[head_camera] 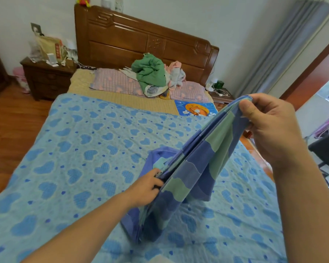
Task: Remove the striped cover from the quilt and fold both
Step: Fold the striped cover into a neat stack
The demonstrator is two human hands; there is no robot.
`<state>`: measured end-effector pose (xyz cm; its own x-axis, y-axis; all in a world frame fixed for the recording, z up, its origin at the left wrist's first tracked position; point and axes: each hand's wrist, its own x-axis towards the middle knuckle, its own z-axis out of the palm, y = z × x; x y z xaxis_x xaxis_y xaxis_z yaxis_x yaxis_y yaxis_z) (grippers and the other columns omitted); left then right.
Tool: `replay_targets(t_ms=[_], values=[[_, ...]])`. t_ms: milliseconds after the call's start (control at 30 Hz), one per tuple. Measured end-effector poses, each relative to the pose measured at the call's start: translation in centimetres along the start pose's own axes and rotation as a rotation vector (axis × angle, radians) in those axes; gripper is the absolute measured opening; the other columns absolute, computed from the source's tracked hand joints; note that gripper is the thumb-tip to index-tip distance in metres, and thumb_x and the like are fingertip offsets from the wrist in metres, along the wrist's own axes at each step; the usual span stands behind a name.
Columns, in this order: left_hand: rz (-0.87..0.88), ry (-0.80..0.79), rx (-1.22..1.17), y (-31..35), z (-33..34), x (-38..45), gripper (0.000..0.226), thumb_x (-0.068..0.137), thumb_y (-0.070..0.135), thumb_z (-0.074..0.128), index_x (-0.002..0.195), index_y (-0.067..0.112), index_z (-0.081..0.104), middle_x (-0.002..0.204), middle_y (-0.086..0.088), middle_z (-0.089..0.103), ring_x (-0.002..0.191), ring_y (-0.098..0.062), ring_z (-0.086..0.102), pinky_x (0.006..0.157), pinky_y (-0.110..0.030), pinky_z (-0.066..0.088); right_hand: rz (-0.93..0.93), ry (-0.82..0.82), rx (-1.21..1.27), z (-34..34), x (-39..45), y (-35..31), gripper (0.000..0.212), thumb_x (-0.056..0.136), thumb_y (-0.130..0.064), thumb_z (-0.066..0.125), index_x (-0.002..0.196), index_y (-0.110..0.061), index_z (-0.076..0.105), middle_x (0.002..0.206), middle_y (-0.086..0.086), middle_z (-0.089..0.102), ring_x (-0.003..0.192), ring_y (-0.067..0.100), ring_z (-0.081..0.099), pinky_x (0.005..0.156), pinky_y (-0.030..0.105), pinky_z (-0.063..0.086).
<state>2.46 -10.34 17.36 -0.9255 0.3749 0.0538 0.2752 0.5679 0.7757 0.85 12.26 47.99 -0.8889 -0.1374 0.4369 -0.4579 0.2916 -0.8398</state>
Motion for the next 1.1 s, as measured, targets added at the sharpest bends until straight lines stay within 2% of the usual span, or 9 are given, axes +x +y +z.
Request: replay_targets(t_ms=[133,233,467,600,733,833,967,1033,1100], values=[[-0.036,-0.093,-0.235,0.8,0.7,-1.0,0.017,0.078,0.038,0.053,0.069,0.024,0.053,0.110,0.014,0.043,0.091,-0.025,0.055,0.075,-0.044,0.044,0.025,0.049,0.009,0.3,0.3,-0.1,0.019,0.095,-0.019,0.061,0.082,-0.020,0.074,0.077,-0.001,0.071,0.074,0.021,0.063,0.069,0.040,0.052],[0.014,0.085,0.053,1.7,2.8,-2.1,0.035,0.087,0.065,0.053,0.079,0.031,0.053,0.123,0.026,0.037,0.103,-0.005,0.054,0.079,-0.031,0.049,0.048,0.079,-0.002,0.6,0.5,-0.2,0.022,0.097,-0.017,0.060,0.081,-0.020,0.074,0.077,-0.003,0.072,0.074,0.018,0.063,0.069,0.040,0.053],[0.084,0.596,0.227,4.4,6.3,-4.8,0.019,0.097,0.027,0.056,0.094,0.016,0.071,0.100,0.007,0.061,0.078,-0.018,0.061,0.059,-0.030,0.048,0.084,0.153,-0.093,1.6,1.3,-0.6,0.015,0.097,-0.018,0.060,0.088,-0.016,0.072,0.081,-0.001,0.070,0.077,0.013,0.062,0.084,0.052,0.054],[-0.040,0.595,0.269,4.2,5.4,-5.4,0.031,0.097,0.028,0.053,0.121,0.015,0.068,0.129,-0.005,0.060,0.112,-0.025,0.060,0.084,-0.038,0.055,0.092,0.170,-0.092,1.9,1.8,-1.3,0.014,0.097,-0.018,0.060,0.090,-0.013,0.071,0.082,0.001,0.068,0.079,0.014,0.061,0.085,0.055,0.053],[0.044,0.512,0.452,5.7,3.0,-4.2,0.045,0.087,0.014,0.057,0.131,0.025,0.061,0.151,-0.012,0.041,0.133,-0.031,0.042,0.100,-0.043,0.045,0.066,0.115,-0.085,2.6,1.4,-1.5,0.016,0.097,-0.020,0.061,0.086,-0.019,0.072,0.078,-0.003,0.070,0.077,0.012,0.063,0.081,0.047,0.056],[0.088,0.558,0.576,7.4,0.2,-1.8,0.028,0.086,0.021,0.060,0.113,0.019,0.066,0.145,-0.016,0.048,0.118,-0.035,0.052,0.086,-0.042,0.049,0.048,0.061,-0.092,3.3,1.1,-1.5,0.015,0.096,-0.022,0.063,0.086,-0.019,0.073,0.076,-0.006,0.070,0.075,0.011,0.062,0.075,0.042,0.055],[0.052,0.600,0.569,9.3,-1.0,-0.6,0.023,0.084,0.036,0.063,0.086,0.013,0.061,0.110,-0.009,0.061,0.075,-0.028,0.059,0.052,-0.038,0.049,0.051,0.073,-0.095,3.6,1.1,-1.4,0.014,0.094,-0.020,0.064,0.084,-0.018,0.074,0.079,0.001,0.071,0.075,0.014,0.062,0.073,0.040,0.054],[0.108,0.628,0.550,9.4,-1.0,-0.9,0.013,0.083,0.022,0.070,0.085,0.013,0.061,0.100,-0.006,0.058,0.065,-0.026,0.055,0.040,-0.033,0.042,0.057,0.088,-0.107,3.5,1.0,-1.3,0.015,0.094,-0.020,0.064,0.082,-0.019,0.074,0.077,-0.001,0.071,0.073,0.011,0.062,0.070,0.037,0.054],[0.213,0.611,0.489,8.8,-1.2,-1.5,0.013,0.084,0.013,0.062,0.096,0.016,0.061,0.113,-0.004,0.055,0.072,-0.024,0.053,0.045,-0.030,0.039,0.070,0.105,-0.111,3.1,0.8,-1.2,0.015,0.094,-0.020,0.065,0.082,-0.019,0.074,0.076,-0.001,0.071,0.073,0.011,0.063,0.070,0.037,0.054]])
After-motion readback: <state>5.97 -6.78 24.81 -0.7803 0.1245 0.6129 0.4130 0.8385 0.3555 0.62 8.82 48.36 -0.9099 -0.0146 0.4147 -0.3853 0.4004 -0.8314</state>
